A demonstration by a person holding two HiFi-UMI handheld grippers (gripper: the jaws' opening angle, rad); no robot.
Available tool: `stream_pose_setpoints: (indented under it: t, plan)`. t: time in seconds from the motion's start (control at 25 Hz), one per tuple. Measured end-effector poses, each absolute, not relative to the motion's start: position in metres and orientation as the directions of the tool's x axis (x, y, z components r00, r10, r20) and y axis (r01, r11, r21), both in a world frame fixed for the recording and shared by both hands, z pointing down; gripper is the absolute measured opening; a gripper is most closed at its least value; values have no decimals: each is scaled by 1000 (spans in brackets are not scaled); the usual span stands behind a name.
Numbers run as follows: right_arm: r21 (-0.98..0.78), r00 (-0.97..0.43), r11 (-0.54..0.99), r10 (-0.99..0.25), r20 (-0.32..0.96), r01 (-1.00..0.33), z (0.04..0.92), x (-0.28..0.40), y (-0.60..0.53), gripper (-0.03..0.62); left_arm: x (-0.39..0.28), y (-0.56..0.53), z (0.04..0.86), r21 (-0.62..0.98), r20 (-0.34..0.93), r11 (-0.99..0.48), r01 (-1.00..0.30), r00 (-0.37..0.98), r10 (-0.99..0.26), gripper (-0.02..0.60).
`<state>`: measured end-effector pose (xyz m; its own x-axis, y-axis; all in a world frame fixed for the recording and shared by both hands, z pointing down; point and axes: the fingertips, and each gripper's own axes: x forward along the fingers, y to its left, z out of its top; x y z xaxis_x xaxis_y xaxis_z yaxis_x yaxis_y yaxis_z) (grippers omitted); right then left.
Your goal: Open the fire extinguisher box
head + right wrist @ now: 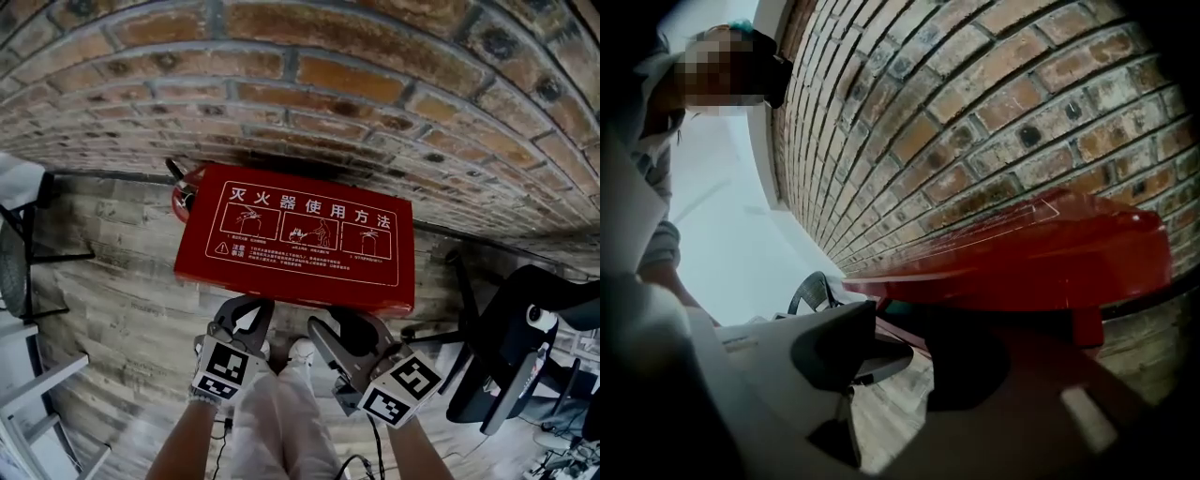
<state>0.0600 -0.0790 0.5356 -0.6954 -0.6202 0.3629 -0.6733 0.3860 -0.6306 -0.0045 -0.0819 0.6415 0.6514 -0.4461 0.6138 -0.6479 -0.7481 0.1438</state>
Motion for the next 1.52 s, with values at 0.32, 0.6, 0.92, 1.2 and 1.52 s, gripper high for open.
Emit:
stream_pose_setpoints:
  t: [0.32, 0.6, 0.92, 1.2, 1.52]
  plan:
    - [-593, -702, 441, -632, 328, -674, 498, 69, -105, 128, 0, -91, 637, 141, 618, -757, -638, 654, -437, -2]
    - [-598, -701, 453, -658, 277, -661, 468, 72, -129, 134, -1, -90, 639, 140, 624, -756, -639, 650, -434, -3]
    - [-536, -669, 469, -692, 270, -702, 443, 82, -163, 98, -1, -89, 639, 138, 631, -757, -638, 646, -429, -2]
    - [-467, -652, 498, -713, 258, -730, 424, 89, -199, 113, -1, -90, 639, 138, 632, -758, -637, 646, -427, -2]
    - [-404, -603, 482, -752, 264, -778, 419, 108, -240, 109, 0, -91, 639, 138, 631, -758, -638, 646, -429, -2]
